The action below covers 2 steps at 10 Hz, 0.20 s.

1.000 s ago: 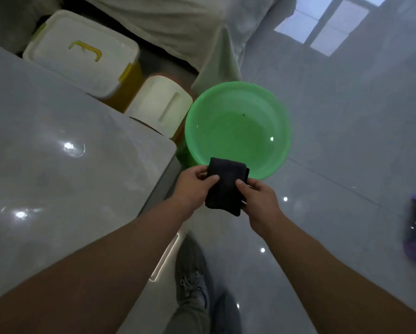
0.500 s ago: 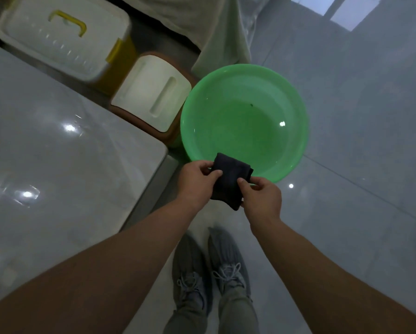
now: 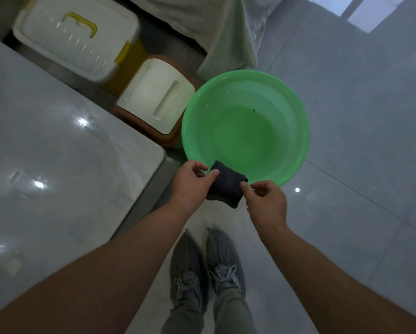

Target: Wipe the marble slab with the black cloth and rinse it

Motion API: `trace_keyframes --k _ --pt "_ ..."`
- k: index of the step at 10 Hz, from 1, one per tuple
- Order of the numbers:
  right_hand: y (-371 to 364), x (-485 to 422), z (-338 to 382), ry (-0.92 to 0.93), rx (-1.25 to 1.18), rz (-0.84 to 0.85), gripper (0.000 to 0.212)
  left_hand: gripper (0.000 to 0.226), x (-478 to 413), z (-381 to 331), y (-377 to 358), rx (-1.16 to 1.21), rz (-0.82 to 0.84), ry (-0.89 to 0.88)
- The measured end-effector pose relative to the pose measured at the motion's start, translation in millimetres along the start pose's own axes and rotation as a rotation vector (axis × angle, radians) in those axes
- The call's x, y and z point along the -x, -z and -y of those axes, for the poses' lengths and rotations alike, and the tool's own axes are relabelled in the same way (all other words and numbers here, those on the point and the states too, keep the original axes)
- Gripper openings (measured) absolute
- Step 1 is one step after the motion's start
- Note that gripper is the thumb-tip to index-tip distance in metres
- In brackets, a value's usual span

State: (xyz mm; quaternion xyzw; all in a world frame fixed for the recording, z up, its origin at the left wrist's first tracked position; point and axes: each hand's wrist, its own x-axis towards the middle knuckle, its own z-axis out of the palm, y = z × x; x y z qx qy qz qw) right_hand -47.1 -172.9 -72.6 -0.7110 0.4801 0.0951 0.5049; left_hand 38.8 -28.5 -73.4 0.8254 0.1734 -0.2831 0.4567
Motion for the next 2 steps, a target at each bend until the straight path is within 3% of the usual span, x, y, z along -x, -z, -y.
trace_keyframes --k 2 --pt "39 36 50 0.016 -0.06 0.114 0.01 0.016 32 -32 41 0.122 0.194 0.049"
